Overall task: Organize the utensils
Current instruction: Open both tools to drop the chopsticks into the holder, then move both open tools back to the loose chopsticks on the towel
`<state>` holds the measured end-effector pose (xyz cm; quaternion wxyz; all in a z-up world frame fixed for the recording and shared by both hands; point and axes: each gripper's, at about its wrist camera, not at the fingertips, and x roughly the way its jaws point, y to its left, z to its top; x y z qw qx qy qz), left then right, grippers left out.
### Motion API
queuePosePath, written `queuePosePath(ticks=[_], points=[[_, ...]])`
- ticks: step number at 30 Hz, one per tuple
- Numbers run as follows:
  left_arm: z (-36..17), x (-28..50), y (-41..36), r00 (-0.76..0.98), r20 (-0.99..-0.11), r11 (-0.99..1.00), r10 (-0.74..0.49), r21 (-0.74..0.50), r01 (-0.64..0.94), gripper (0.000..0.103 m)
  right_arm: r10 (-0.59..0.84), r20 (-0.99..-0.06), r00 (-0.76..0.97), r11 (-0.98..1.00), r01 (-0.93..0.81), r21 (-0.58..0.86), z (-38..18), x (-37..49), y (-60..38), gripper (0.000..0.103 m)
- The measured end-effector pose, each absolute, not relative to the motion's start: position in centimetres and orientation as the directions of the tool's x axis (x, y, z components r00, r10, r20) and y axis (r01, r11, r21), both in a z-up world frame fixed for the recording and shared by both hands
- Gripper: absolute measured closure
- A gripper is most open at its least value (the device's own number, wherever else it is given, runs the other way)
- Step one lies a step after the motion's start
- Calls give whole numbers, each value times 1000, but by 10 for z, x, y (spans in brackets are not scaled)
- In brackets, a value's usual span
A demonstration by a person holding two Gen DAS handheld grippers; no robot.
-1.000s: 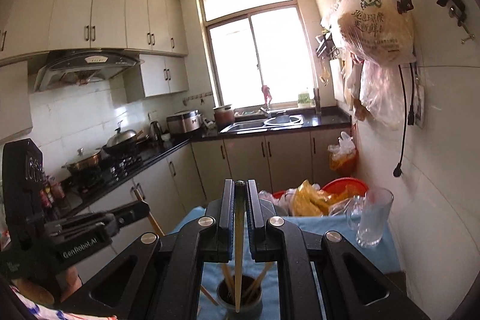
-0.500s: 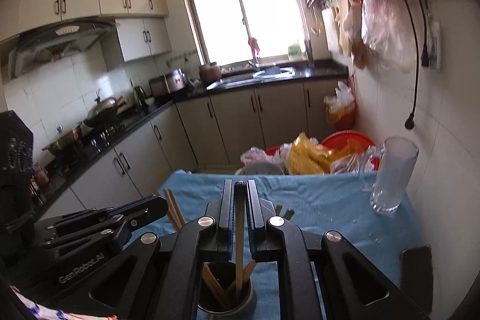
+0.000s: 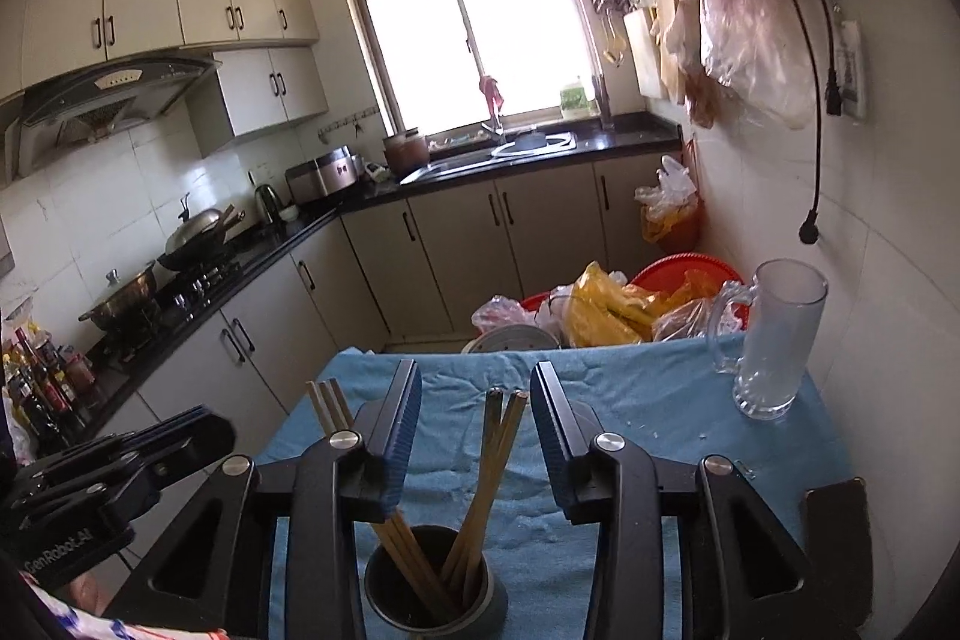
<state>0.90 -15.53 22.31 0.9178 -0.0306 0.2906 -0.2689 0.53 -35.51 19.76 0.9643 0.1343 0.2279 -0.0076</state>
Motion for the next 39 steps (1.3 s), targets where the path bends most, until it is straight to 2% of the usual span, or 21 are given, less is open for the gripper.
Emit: queuePosePath(ticks=[3, 5, 9, 14, 21, 28, 39], points=[[225, -5, -136, 705, -503, 863, -501, -221, 455, 75, 26, -426, 904, 969, 82, 233, 206, -13, -352, 49], [226, -14, -123, 714, -501, 870, -489, -221, 441, 74, 12, -422, 906, 974, 85, 210, 209, -25, -349, 46], [227, -29, -103, 736, -498, 887, -460, -211, 411, 62, -9, -426, 905, 979, 95, 181, 209, -51, -344, 35], [216, -49, -75, 764, -495, 910, -414, -210, 357, 46, -39, -454, 890, 979, 125, 160, 195, -84, -344, 28], [171, -67, -51, 773, -567, 958, -285, -136, 254, 34, -68, -592, 803, 975, 179, 129, 142, -109, -352, 28], [127, -73, -41, 766, -624, 984, -155, -29, 176, 32, -53, -691, 721, 961, 224, 160, 95, -121, -363, 28], [86, -65, -58, 671, -726, 971, -154, 12, 237, 30, 21, -784, 620, 962, 200, 184, 39, -116, -343, 28]])
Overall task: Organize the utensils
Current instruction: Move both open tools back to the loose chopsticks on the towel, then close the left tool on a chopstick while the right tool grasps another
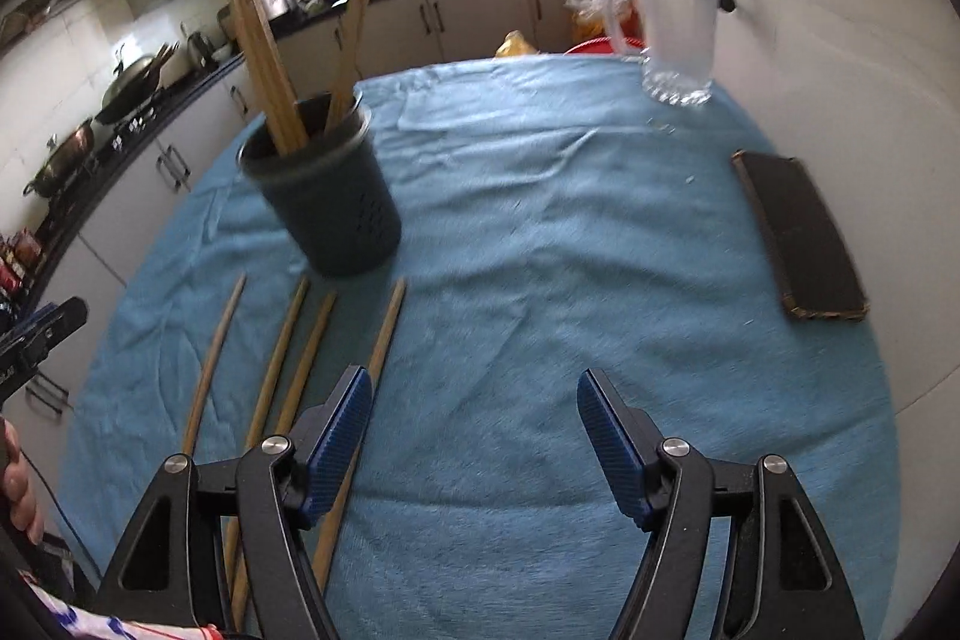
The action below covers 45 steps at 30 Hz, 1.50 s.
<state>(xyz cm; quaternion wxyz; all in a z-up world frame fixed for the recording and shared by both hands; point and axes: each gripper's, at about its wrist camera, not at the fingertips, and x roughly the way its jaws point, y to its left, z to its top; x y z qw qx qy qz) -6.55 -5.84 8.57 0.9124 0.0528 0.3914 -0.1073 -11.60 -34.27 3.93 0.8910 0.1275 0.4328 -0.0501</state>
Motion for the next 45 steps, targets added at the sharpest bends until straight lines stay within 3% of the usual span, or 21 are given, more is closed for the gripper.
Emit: queuePosePath(ticks=[10, 12, 13, 15, 20, 24, 40, 43, 45], points=[[44, -37, -106, 552, -814, 937, -177, 32, 348, 30, 58, -815, 576, 984, 103, 143, 15, -92, -307, 28], [33, -25, -117, 510, -838, 926, -193, 16, 377, 30, 45, -819, 572, 990, 87, 115, 12, -87, -300, 32], [29, -20, -120, 494, -847, 924, -196, 10, 383, 32, 40, -821, 569, 991, 80, 104, 11, -84, -298, 33], [21, -7, -128, 459, -867, 920, -192, 4, 393, 46, 39, -826, 563, 993, 70, 95, 9, -79, -296, 39], [12, 13, -135, 424, -885, 917, -191, -6, 399, 54, 31, -843, 538, 995, 67, 79, 1, -67, -295, 47], [10, 22, -139, 420, -887, 915, -191, -6, 404, 57, 14, -847, 532, 996, 65, 57, -1, -58, -293, 48], [6, 31, -147, 457, -869, 918, -191, 6, 395, 57, -27, -860, 509, 997, 72, 12, -2, -25, -285, 55], [6, 30, -149, 460, -868, 923, -188, 4, 385, 55, -31, -865, 501, 997, 80, 11, -1, -22, -283, 66], [6, 29, -149, 465, -866, 926, -185, 5, 378, 55, -32, -864, 502, 997, 82, 11, -1, -21, -280, 82]])
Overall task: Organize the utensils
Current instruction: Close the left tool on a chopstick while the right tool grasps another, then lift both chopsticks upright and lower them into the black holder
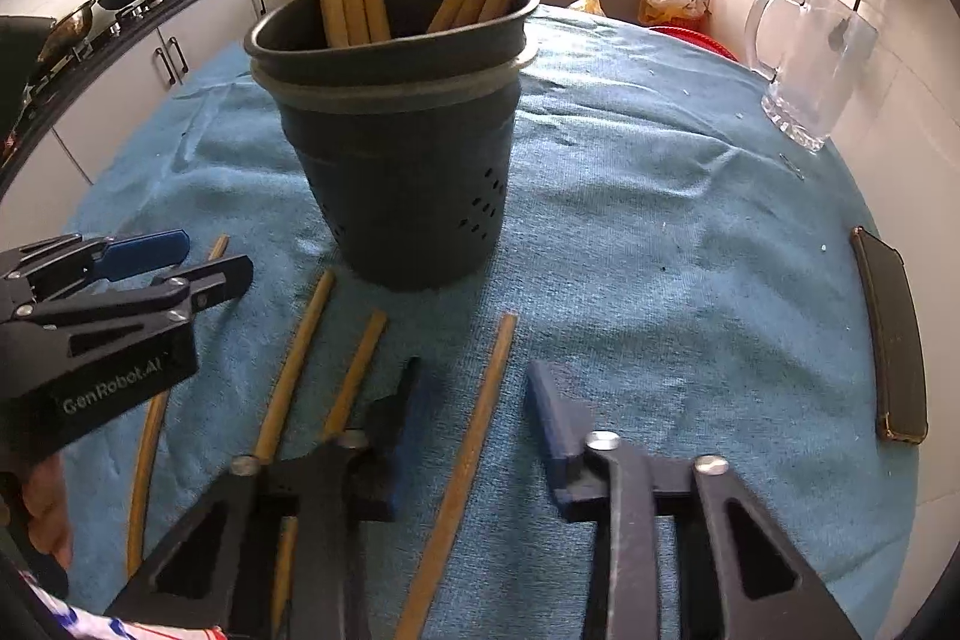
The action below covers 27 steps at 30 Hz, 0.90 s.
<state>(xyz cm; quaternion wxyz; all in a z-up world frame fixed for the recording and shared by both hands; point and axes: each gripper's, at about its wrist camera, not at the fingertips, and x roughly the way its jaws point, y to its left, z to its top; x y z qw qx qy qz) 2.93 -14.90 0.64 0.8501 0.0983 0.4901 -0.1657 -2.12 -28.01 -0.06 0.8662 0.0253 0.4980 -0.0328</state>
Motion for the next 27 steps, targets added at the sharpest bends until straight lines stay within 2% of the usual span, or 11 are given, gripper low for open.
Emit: queuePosePath(ticks=[1, 2, 3, 6, 10, 18, 27], points=[[7, 29, -149, 467, -865, 927, -185, 5, 375, 57, -30, -864, 503, 997, 81, 12, -1, -20, -279, 86], [7, 28, -149, 478, -860, 929, -180, 11, 371, 75, -25, -862, 507, 997, 77, 16, -1, -21, -278, 93], [8, 28, -148, 488, -856, 931, -171, 22, 365, 96, -16, -859, 511, 997, 74, 25, -1, -21, -277, 94], [14, 27, -137, 470, -855, 937, -220, -51, 345, 98, 48, -849, 526, 992, 78, 104, 0, -24, -284, 97], [32, 15, -128, 523, -819, 940, -236, -56, 337, 98, 67, -821, 567, 986, 87, 140, 9, -34, -292, 97], [79, -24, -107, 573, -749, 926, -334, -148, 347, 98, 90, -742, 664, 980, 75, 186, 40, -66, -297, 97], [124, -74, -98, 645, -656, 910, -392, -175, 375, 98, 78, -669, 739, 975, 83, 204, 73, -100, -306, 97]])
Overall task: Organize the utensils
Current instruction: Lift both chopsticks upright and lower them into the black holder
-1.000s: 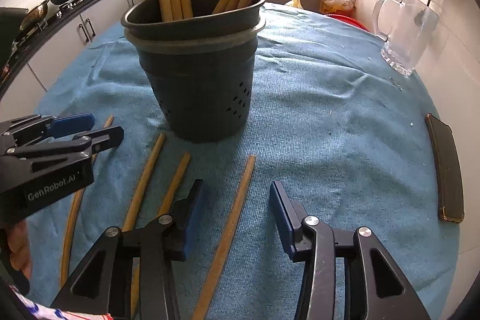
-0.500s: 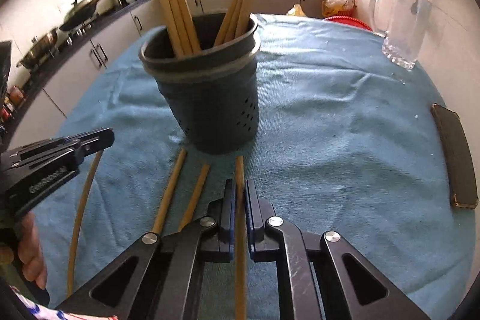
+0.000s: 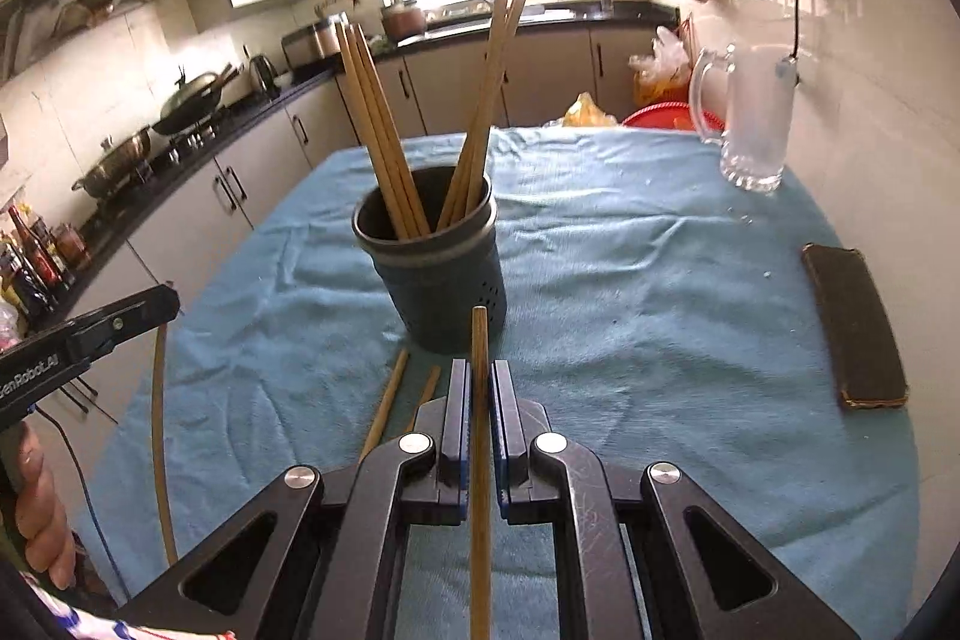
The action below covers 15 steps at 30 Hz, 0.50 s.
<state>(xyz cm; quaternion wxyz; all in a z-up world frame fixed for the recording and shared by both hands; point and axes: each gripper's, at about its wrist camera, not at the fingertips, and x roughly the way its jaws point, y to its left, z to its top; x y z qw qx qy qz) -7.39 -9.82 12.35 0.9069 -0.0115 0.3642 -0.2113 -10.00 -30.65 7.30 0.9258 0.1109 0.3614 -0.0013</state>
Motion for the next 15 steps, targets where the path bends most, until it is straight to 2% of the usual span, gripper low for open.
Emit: queuePosePath(ticks=[15], points=[[153, -126, -79, 697, -594, 910, -401, -174, 376, 98, 59, -561, 826, 977, 69, 203, 115, -157, -306, 97]])
